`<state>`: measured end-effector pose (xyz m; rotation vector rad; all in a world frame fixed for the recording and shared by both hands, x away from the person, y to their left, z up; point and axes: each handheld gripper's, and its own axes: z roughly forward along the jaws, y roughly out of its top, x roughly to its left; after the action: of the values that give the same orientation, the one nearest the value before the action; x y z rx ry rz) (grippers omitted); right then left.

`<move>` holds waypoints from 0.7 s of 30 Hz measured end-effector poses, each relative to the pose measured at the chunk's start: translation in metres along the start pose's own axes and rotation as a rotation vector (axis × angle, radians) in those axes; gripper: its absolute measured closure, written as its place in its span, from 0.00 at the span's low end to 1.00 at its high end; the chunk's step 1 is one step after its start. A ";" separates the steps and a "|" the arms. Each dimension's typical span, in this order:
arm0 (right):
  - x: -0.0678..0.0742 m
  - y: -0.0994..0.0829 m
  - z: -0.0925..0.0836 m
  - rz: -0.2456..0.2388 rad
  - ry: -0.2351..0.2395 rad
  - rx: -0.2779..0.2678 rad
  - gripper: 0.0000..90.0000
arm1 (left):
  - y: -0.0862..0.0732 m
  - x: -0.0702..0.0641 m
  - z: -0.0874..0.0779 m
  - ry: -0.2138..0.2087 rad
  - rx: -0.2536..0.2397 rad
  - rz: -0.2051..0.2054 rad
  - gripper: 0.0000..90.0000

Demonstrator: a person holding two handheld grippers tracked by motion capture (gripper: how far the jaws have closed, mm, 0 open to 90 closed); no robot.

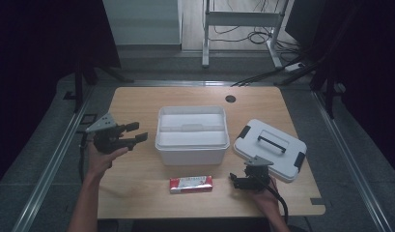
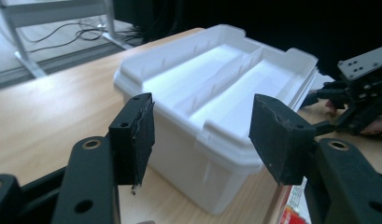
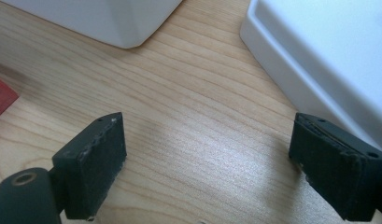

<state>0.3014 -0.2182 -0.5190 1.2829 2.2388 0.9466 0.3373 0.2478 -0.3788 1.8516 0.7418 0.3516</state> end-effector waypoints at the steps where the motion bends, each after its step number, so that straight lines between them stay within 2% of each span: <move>1: 0.000 0.000 0.000 -0.001 0.001 0.000 0.12 | 0.007 0.000 0.002 -0.009 0.007 0.014 0.46; 4: 0.000 0.000 0.000 0.003 0.003 0.000 0.13 | 0.021 0.003 0.007 -0.046 0.010 0.032 0.46; 9: -0.001 0.000 -0.001 -0.001 0.004 -0.001 0.14 | 0.039 0.006 0.018 -0.077 0.028 0.051 0.45; 12: 0.000 -0.001 -0.001 0.001 0.005 0.000 0.14 | 0.050 0.007 0.027 -0.120 0.041 0.069 0.47; 21: 0.000 -0.002 -0.003 -0.013 0.012 -0.003 0.14 | 0.082 0.008 0.060 -0.183 0.155 0.179 0.50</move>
<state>0.2980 -0.2197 -0.5187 1.2633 2.2515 0.9550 0.4031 0.1891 -0.3285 2.0719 0.4910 0.2394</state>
